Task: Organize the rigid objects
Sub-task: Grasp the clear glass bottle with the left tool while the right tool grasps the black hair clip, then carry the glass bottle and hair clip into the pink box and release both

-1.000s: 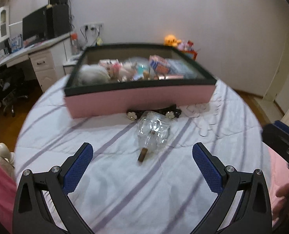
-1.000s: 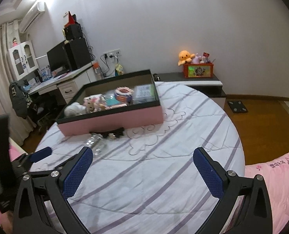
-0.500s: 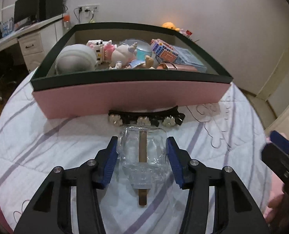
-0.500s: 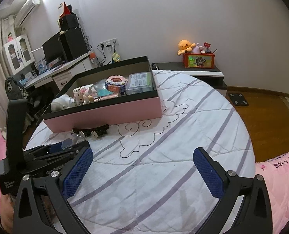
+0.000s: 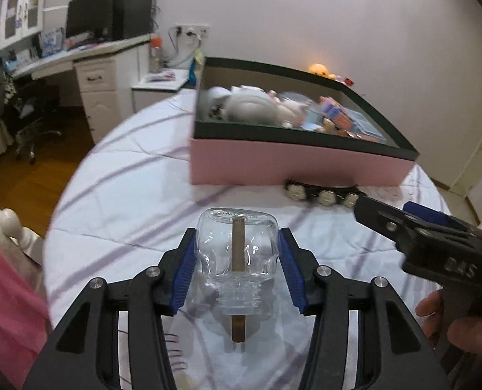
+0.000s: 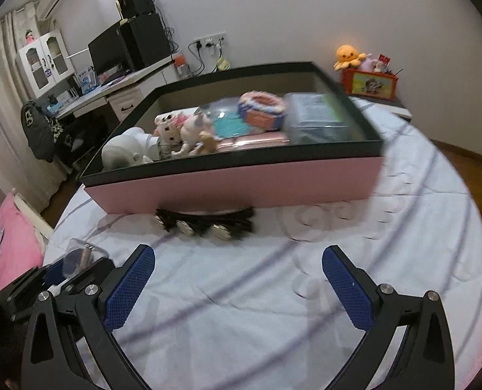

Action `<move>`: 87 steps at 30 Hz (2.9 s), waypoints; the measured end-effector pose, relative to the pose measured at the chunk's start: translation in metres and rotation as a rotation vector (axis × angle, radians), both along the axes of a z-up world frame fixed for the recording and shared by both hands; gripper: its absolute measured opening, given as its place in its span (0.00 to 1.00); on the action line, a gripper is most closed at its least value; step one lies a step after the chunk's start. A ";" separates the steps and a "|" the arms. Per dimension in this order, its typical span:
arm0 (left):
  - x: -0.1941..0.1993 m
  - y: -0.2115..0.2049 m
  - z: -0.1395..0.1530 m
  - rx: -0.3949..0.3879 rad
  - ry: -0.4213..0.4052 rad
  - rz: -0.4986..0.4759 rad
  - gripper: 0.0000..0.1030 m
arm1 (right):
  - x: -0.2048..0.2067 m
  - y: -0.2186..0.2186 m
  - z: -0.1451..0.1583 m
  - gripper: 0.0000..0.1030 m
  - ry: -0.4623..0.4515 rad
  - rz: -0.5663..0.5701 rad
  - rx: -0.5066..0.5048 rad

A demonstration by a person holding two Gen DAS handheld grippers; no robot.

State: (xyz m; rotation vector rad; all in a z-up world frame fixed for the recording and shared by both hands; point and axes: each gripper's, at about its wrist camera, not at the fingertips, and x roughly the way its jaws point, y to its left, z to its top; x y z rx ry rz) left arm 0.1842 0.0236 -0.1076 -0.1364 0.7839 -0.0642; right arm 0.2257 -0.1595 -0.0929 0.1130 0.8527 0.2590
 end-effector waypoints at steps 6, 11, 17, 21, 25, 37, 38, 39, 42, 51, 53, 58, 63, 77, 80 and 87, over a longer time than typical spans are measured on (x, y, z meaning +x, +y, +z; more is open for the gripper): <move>-0.001 0.010 -0.003 -0.010 -0.010 0.028 0.49 | 0.024 0.027 -0.014 1.00 0.049 0.006 -0.054; 0.000 0.013 -0.005 -0.029 -0.004 0.043 0.49 | 0.037 0.049 -0.024 1.00 0.068 -0.004 -0.134; -0.002 0.013 -0.006 -0.032 -0.004 0.038 0.49 | 0.031 0.055 -0.024 0.88 0.045 0.020 -0.171; -0.002 0.012 -0.007 -0.027 -0.003 0.033 0.49 | 0.019 0.044 -0.020 0.74 0.034 0.031 -0.145; -0.002 0.009 -0.007 -0.018 -0.003 0.034 0.49 | 0.010 0.032 -0.019 0.74 0.027 0.038 -0.107; 0.001 0.009 -0.006 -0.025 0.005 0.034 0.49 | 0.028 0.054 -0.022 0.76 0.031 0.066 -0.168; 0.001 0.009 -0.006 -0.026 0.005 0.034 0.49 | 0.027 0.052 -0.021 0.74 0.028 0.069 -0.160; 0.001 0.009 -0.006 -0.024 0.005 0.034 0.49 | 0.026 0.050 -0.021 0.74 0.024 0.070 -0.152; 0.001 0.008 -0.006 -0.022 0.005 0.034 0.49 | 0.020 0.041 -0.018 0.74 0.018 0.070 -0.113; -0.001 0.004 -0.002 -0.010 -0.001 0.028 0.49 | -0.004 0.021 -0.002 0.74 -0.032 0.069 -0.066; -0.002 0.002 0.002 -0.009 -0.008 0.020 0.49 | -0.011 0.014 0.005 0.74 -0.048 0.066 -0.059; -0.007 -0.004 0.021 -0.003 -0.043 -0.003 0.49 | -0.019 -0.004 0.026 0.74 -0.091 0.053 -0.038; -0.004 -0.009 0.051 -0.002 -0.097 -0.035 0.49 | -0.021 -0.015 0.047 0.74 -0.125 0.052 -0.018; 0.101 -0.003 0.124 0.006 -0.187 -0.036 0.49 | 0.055 -0.026 0.112 0.74 -0.218 0.044 -0.022; 0.136 -0.006 0.125 0.013 -0.159 -0.043 0.49 | 0.086 -0.021 0.116 0.74 -0.199 0.050 -0.035; 0.205 -0.016 0.104 0.028 -0.064 -0.051 0.49 | 0.159 -0.021 0.096 0.74 -0.098 0.031 -0.038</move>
